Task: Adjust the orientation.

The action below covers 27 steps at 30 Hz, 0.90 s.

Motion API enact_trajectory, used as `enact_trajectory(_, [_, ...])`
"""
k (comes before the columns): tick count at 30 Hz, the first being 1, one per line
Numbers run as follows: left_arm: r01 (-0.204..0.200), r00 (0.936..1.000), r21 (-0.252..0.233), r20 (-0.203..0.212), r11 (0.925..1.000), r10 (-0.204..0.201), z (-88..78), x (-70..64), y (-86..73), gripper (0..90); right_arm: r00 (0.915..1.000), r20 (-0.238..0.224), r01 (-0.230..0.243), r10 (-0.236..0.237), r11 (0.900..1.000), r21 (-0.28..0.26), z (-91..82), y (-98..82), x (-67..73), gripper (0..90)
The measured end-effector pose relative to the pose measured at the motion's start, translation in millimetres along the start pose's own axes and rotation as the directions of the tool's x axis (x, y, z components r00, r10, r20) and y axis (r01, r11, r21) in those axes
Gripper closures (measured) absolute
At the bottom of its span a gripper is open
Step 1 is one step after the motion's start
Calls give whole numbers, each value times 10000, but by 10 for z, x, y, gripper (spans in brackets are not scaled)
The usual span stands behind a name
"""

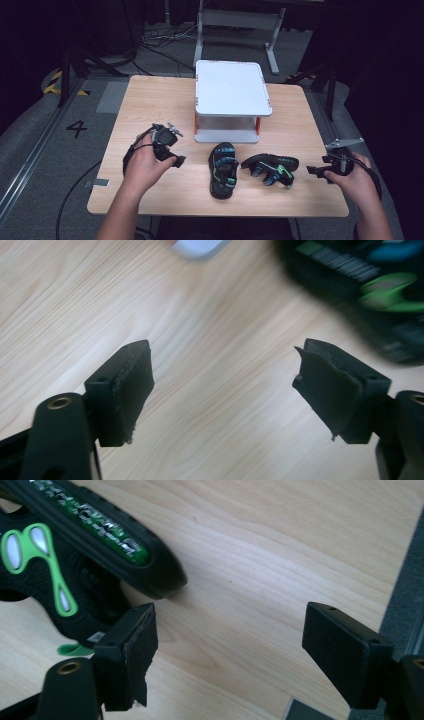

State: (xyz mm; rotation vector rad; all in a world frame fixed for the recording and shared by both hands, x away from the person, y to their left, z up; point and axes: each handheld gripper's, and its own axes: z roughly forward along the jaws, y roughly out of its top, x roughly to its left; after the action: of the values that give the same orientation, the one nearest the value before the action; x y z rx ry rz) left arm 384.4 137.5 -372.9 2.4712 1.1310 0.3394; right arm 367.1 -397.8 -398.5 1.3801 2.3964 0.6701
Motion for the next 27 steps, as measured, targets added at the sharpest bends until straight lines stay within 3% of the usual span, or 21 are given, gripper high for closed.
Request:
enact_trajectory(1, [357,9985,63,-416,9993,-354,-2,66,-54,219,9999,-101,59,-58,10000,50,1,-4,12,263])
enact_trajectory(3, [851,9957,76,-368,9963,-848,-19,183,-117,219,9984,-373,416,-420,9991,-125,15,4,41,342])
enact_trajectory(5, [1060,9934,62,-450,9943,-1056,-46,241,-155,229,9968,-752,260,-261,9997,-22,26,6,99,327])
enact_trajectory(7, [1165,9918,143,-547,9931,-1155,-49,259,-179,224,9967,-786,208,-205,9998,20,11,12,133,334])
enact_trajectory(9, [1113,9920,318,-629,9933,-1092,-30,256,-197,224,9960,-893,-79,95,9998,175,-9,21,167,340])
enact_trajectory(12, [1072,9933,506,-498,9930,-1047,0,241,-201,231,9941,-1078,-104,104,9999,6,-17,38,213,342])
enact_trajectory(13, [1032,9937,565,-493,9931,-1005,29,226,-192,231,9867,-1409,-763,811,9963,390,-22,34,273,358])
enact_trajectory(14, [1028,9939,649,-472,9926,-998,43,215,-187,232,9840,-1555,-793,867,9954,528,-16,33,304,348])
enact_trajectory(18, [936,9953,774,-310,9926,-915,87,180,-170,235,9880,-1430,-464,582,9953,847,18,35,374,295])
enact_trajectory(22, [869,9961,843,-235,9926,-852,105,152,-161,236,9943,-952,-307,485,9831,1806,125,15,487,291])
enact_trajectory(27, [683,9974,778,-286,9946,-663,118,120,-144,247,9909,-1187,-378,636,9773,2085,248,32,639,302])
